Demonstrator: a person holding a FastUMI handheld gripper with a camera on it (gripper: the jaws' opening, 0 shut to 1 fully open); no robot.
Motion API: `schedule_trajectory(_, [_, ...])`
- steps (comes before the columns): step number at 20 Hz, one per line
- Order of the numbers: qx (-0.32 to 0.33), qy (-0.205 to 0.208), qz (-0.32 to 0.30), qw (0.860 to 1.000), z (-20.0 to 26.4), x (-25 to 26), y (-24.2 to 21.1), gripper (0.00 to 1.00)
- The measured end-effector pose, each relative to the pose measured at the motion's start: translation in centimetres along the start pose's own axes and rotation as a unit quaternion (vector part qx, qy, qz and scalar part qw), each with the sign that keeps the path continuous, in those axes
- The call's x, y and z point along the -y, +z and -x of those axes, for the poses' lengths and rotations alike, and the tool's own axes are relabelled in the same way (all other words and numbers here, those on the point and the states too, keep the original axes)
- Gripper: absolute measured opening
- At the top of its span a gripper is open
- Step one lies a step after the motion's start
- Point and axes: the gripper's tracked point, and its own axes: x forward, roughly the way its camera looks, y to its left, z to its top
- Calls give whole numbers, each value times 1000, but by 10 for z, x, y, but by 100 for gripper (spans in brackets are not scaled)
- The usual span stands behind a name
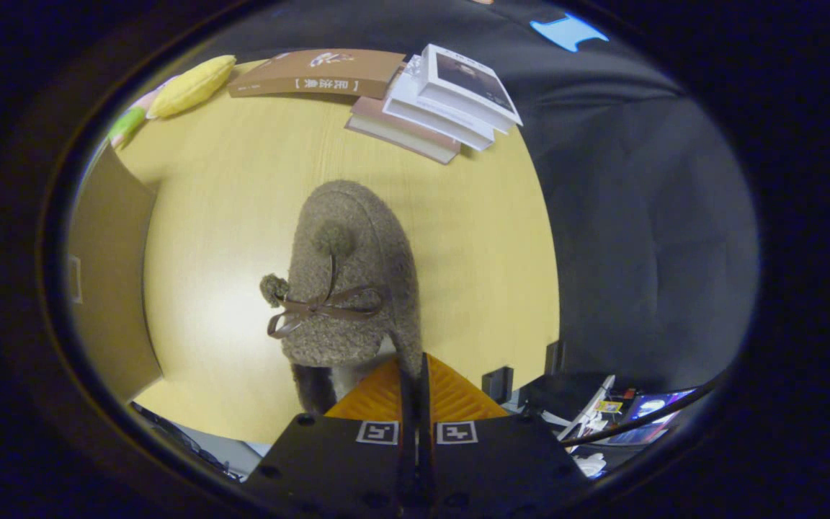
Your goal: Open the storage box then place both shoes into the box .Put the left shoe in first, then the right shoe, with the right side of both shoes facing outward in a uniform manner.
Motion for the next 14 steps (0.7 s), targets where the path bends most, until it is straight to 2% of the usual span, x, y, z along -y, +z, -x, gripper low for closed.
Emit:
schedule_trajectory(6, [28, -17, -14, 999, 66, -22, 11, 5])
schedule_trajectory(11, [57, -43, -2, 997, 128, -46, 24, 5])
schedule_trajectory(14, [74, -43, 6, 996, 162, -70, 33, 5])
